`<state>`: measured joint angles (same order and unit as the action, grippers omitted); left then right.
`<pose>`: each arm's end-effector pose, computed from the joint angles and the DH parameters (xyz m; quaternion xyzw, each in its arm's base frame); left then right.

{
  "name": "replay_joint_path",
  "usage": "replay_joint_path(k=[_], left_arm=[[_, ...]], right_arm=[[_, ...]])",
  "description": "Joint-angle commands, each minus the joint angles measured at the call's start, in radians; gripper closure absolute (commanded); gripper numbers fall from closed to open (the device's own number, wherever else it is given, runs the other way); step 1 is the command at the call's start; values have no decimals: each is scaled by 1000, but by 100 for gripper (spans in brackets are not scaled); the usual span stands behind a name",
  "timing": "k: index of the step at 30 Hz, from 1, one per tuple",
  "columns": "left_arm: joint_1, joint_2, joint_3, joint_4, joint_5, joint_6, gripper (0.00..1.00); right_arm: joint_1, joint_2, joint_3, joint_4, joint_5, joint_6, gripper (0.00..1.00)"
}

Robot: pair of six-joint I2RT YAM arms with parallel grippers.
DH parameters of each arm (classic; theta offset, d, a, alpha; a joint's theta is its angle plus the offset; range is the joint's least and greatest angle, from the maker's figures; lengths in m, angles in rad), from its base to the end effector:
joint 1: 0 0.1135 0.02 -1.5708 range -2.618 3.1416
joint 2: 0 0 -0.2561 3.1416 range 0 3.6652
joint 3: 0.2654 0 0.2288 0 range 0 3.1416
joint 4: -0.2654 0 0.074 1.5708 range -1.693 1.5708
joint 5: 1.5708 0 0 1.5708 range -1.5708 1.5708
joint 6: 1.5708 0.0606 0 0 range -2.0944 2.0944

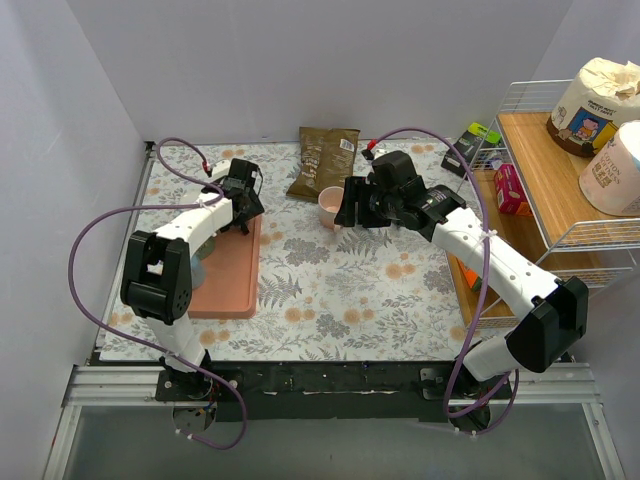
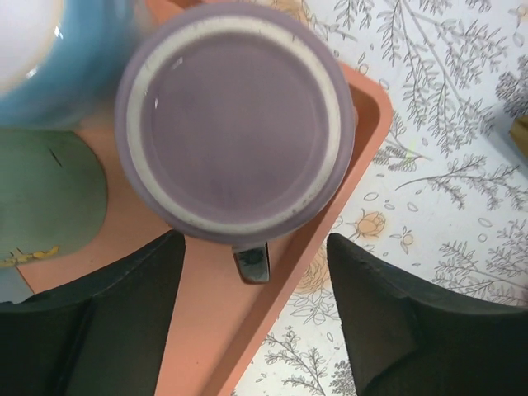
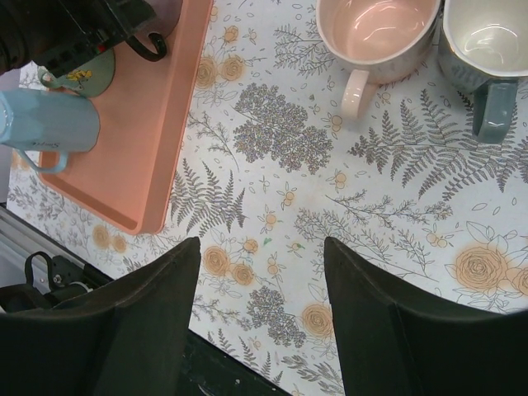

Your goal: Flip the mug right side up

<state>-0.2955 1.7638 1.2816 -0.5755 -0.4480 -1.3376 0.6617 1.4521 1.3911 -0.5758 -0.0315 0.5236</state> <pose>0.3479 -0.0785 0.2036 -0.5183 0.7899 -0.0332 0.3260 0.2528 0.1993 0.3342 -0.0687 0.8902 0.2631 0.3655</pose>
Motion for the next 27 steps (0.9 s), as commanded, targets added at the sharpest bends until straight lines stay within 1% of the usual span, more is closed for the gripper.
replay_joint_path(k=[1, 2, 9, 11, 13, 15, 16, 18, 19, 21, 22, 27], left_arm=[[25, 11, 45, 31, 11, 35, 35], [25, 14, 47, 31, 20, 37, 39], [25, 17, 21, 42, 46, 29, 55], [27, 17, 24, 42, 46, 32, 57], [25, 20, 27, 40, 48, 35, 61], [25, 19, 30, 37, 48, 34, 67], [25, 19, 30, 36, 46, 34, 73], [25, 17, 35, 23, 45, 29, 79], [25, 17, 35, 22, 43, 29, 87], [25, 14, 36, 13, 42, 26, 98], [25, 13, 36, 8, 37, 25, 100], [25, -16, 27, -9, 40, 9, 100]], right_arm=[[-7, -21, 5, 22, -18, -2, 32], [-7, -18, 5, 24, -18, -2, 32], [-17, -7, 13, 24, -24, -2, 32], [-19, -6, 13, 24, -24, -2, 33], [-19, -6, 13, 24, -25, -1, 33], [-20, -6, 9, 24, -27, 0, 33], [-19, -7, 8, 21, -27, 3, 33], [-20, -10, 3, 22, -25, 4, 34], [-20, -13, 0, 22, -27, 6, 34], [-20, -18, -3, 22, -24, 7, 34], [-20, -24, -7, 24, -22, 9, 34], [-20, -38, -26, 33, -34, 16, 34]])
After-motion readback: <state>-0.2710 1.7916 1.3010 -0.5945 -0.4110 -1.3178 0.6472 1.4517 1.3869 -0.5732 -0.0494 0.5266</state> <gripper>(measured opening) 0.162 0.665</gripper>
